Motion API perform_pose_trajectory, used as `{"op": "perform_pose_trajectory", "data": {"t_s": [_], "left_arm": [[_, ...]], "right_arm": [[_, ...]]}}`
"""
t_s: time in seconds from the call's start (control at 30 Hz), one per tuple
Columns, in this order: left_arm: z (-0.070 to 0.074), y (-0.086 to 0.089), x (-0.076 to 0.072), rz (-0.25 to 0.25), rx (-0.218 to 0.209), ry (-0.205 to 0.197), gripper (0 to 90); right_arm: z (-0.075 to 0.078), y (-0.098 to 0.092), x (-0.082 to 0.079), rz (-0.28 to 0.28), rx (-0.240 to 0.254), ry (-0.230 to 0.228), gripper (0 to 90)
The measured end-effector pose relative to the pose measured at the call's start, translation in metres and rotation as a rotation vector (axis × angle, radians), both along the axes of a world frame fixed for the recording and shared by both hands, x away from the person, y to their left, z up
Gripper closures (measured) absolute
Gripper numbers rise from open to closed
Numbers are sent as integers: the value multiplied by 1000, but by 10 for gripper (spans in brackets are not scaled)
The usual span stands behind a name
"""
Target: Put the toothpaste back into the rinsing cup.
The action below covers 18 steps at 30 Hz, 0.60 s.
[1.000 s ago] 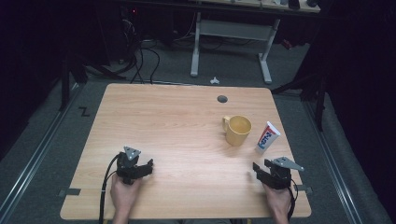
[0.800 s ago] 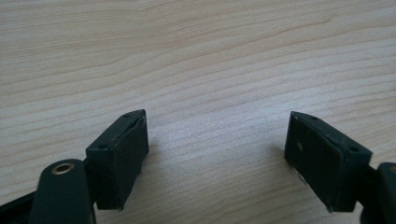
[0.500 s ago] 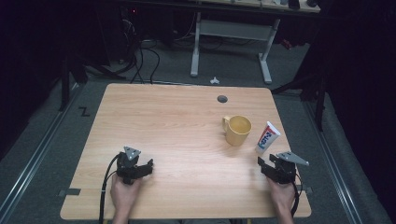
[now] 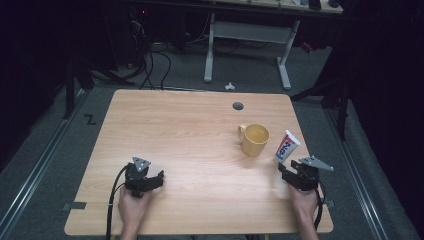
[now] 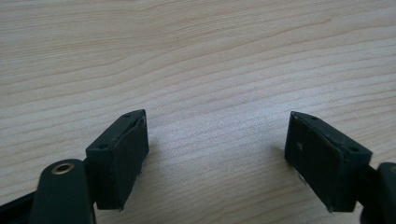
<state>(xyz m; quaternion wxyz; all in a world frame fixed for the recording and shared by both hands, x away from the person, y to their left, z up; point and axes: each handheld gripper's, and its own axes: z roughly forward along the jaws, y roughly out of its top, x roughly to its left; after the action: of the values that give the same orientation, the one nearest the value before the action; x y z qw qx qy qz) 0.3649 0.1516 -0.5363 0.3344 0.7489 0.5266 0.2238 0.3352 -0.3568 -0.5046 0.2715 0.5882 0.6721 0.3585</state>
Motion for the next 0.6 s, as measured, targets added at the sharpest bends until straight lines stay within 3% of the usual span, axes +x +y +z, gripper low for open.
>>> {"op": "perform_pose_trajectory", "data": {"t_s": [0.3,0.6], "left_arm": [[0,0,0,0,0,0,219],[0,0,0,0,0,0,219]], "right_arm": [[3,0,10,7,-18,3,425],[7,0,20,12,-2,-10,414]]}}
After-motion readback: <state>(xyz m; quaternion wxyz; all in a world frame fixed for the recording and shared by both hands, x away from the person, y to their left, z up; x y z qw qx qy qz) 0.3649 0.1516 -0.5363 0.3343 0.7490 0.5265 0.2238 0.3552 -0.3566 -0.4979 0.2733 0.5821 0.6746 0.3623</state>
